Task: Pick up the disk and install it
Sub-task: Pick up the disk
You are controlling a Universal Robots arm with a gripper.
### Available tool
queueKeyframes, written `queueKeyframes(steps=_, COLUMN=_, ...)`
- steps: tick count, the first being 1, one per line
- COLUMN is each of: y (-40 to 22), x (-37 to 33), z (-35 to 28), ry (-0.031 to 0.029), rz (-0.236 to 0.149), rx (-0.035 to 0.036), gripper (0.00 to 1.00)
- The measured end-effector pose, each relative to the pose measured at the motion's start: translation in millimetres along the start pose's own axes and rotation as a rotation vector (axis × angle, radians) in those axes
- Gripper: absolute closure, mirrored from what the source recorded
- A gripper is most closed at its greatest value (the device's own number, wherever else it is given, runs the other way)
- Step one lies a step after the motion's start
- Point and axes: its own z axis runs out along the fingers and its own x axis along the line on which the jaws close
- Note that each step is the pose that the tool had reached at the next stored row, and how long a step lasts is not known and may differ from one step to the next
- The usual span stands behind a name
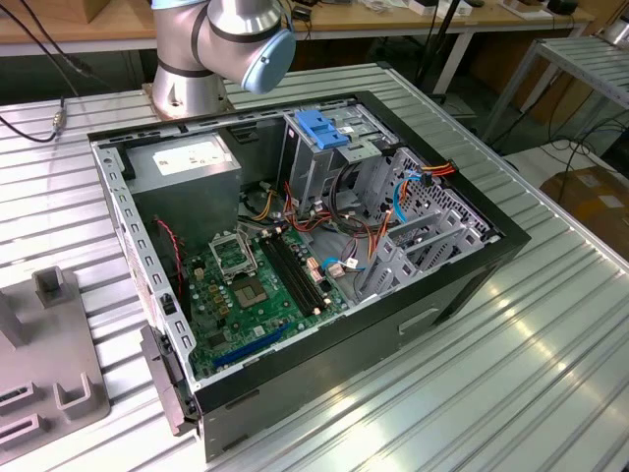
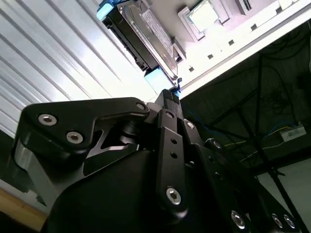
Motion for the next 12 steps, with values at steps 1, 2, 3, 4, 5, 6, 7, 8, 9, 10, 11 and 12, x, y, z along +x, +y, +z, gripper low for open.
queueKeyframes(steps=1, y=0.0, x=0.0, z=0.0, ry=0.0007, rz=-0.015, rx=-0.0004, gripper=0.89)
queueKeyframes(steps=2, y=0.0, x=0.0, z=0.0, ry=0.0015, rz=-0.035, rx=-0.0008, gripper=0.89)
queueKeyframes(steps=3, y=0.0, x=0.0, z=0.0, ry=0.0023, rz=-0.052, rx=-0.0013, gripper=0.89)
queueKeyframes(steps=4, y=0.0, x=0.0, z=0.0, ry=0.0029, rz=-0.066, rx=-0.0016, gripper=0.89)
queueKeyframes(steps=5, y=0.0, x=0.0, z=0.0, ry=0.0036, rz=-0.083, rx=-0.0020, gripper=0.89)
queueKeyframes(steps=6, y=0.0, x=0.0, z=0.0, ry=0.0045, rz=-0.102, rx=-0.0025, gripper=0.89)
queueKeyframes(steps=7, y=0.0, x=0.0, z=0.0, ry=0.0052, rz=-0.118, rx=-0.0028, gripper=0.89)
queueKeyframes(steps=8, y=0.0, x=0.0, z=0.0, ry=0.0066, rz=-0.150, rx=-0.0036, gripper=0.89)
queueKeyframes(steps=9, y=0.0, x=0.0, z=0.0, ry=0.0073, rz=-0.164, rx=-0.0039, gripper=0.89)
queueKeyframes(steps=10, y=0.0, x=0.0, z=0.0, ry=0.0081, rz=-0.183, rx=-0.0044, gripper=0.89)
queueKeyframes(steps=11, y=0.0, x=0.0, z=0.0, ry=0.0090, rz=-0.204, rx=-0.0049, gripper=0.89)
queueKeyframes(steps=12, y=0.0, x=0.0, z=0.0, ry=0.0096, rz=-0.217, rx=-0.0052, gripper=0.89)
